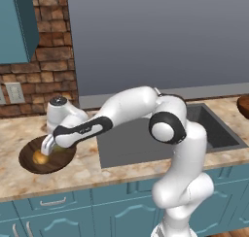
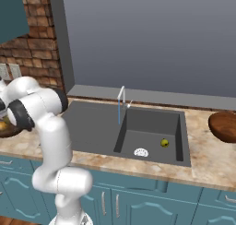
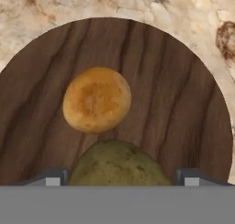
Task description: Pick the potatos from the sink and place them in one bowl. Place the pear in the other bowl. Then turn off the sink faucet.
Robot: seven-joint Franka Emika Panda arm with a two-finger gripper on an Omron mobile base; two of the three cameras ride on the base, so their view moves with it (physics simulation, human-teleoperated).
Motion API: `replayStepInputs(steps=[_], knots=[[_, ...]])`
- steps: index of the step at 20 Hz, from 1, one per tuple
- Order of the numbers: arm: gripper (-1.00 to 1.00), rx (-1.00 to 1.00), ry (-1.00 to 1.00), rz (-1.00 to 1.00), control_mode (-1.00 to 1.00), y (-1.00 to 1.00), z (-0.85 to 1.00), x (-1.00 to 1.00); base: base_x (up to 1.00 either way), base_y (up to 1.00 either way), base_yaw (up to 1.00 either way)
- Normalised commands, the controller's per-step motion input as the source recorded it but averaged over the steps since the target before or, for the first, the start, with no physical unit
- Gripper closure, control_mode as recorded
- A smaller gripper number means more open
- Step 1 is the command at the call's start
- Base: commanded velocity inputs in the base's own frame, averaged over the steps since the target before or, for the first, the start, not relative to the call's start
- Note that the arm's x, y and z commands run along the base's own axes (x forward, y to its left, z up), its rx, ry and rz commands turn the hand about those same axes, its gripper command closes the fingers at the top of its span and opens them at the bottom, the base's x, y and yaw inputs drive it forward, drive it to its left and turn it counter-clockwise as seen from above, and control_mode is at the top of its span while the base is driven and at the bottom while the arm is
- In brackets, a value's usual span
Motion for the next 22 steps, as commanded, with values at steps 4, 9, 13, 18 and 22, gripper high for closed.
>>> replayStepInputs(steps=[4, 9, 13, 18, 22], knots=[[1.00, -0.02, 0.00, -0.03, -1.00, 0.17, -0.07, 0.14, 0.00, 0.00, 0.00], [1.00, -0.03, 0.00, -0.03, -1.00, 0.01, -0.20, 0.15, 0.00, 0.00, 0.00], [1.00, -0.03, 0.00, -0.02, -1.00, 0.01, -0.25, 0.20, 0.00, 0.00, 0.00], [1.00, -0.02, 0.00, -0.02, -1.00, 0.06, -0.21, 0.25, 0.00, 0.00, 0.00], [-1.00, -0.02, 0.00, -0.02, -1.00, 0.14, -0.19, 0.21, 0.00, 0.00, 0.00]])
